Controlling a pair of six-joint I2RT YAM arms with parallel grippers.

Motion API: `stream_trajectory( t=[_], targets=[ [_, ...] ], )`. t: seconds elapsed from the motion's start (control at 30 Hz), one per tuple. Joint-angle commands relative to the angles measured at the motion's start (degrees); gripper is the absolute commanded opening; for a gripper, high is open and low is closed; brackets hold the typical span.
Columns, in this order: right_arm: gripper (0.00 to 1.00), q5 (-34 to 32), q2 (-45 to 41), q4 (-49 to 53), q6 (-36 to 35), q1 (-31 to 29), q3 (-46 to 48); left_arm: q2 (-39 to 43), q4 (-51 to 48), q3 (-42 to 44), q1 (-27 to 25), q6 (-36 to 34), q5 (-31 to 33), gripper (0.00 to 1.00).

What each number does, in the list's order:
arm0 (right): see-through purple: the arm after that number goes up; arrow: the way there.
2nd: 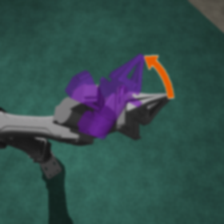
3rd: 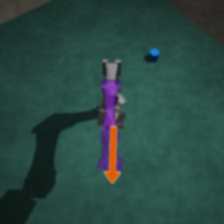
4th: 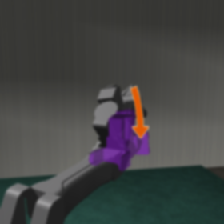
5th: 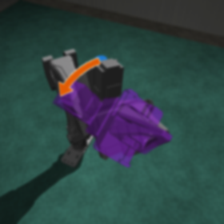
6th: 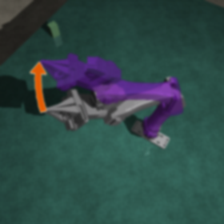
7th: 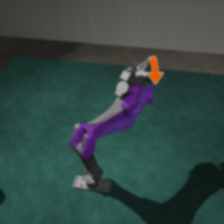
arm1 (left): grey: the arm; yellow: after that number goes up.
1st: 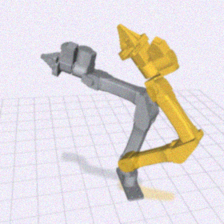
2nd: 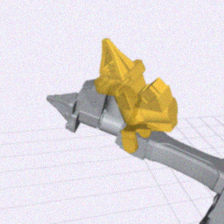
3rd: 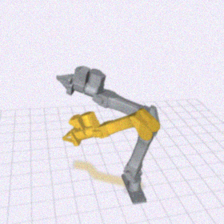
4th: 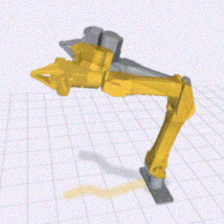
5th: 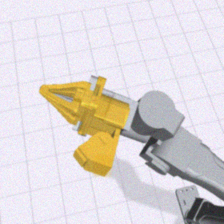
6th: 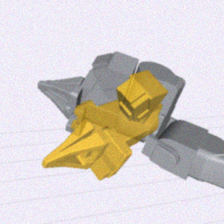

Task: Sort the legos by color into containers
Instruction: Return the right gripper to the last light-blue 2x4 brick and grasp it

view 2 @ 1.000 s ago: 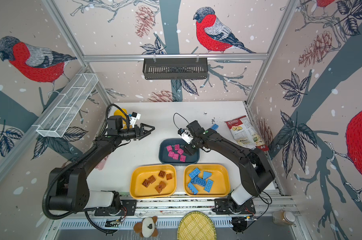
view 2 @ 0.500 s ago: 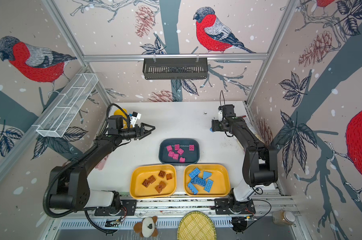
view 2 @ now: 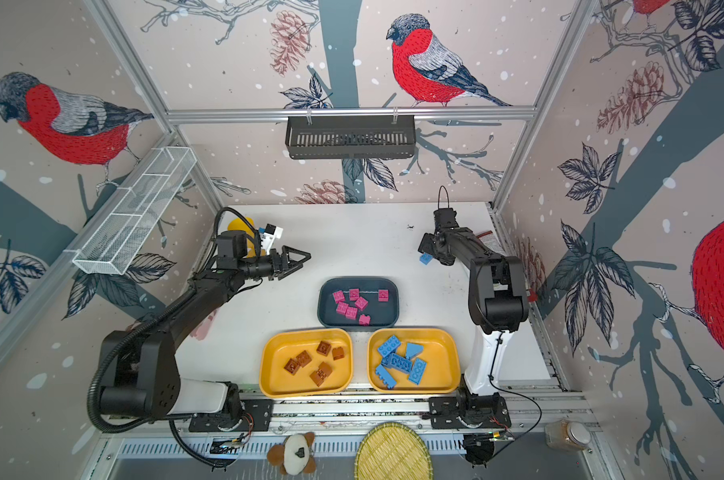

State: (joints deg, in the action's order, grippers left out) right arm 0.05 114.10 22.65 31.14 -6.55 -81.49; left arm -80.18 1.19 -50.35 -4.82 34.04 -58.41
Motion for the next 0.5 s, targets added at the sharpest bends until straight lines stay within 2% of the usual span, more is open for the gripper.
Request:
stream_trajectory(
  t=[0.0,0.2,0.47],
  targets=[
    [0.79,-2.1,2.7,-1.2,3.3,-0.6,-2.6,0.0,2.4,-0.1,0.0,-1.3,-0.9,0.91],
    [0.74,-5.2,6.8,0.7,2.8,-2.2,-5.6,-0.2,1.8,-0.1,0.0,-2.0,-0.7,0.91],
    [0.55,-7.2,8.7,0.9,2.2,-2.7,-5.7,-0.9,1.6,-0.1,-0.1,-2.3,-0.7,0.91]
  ],
)
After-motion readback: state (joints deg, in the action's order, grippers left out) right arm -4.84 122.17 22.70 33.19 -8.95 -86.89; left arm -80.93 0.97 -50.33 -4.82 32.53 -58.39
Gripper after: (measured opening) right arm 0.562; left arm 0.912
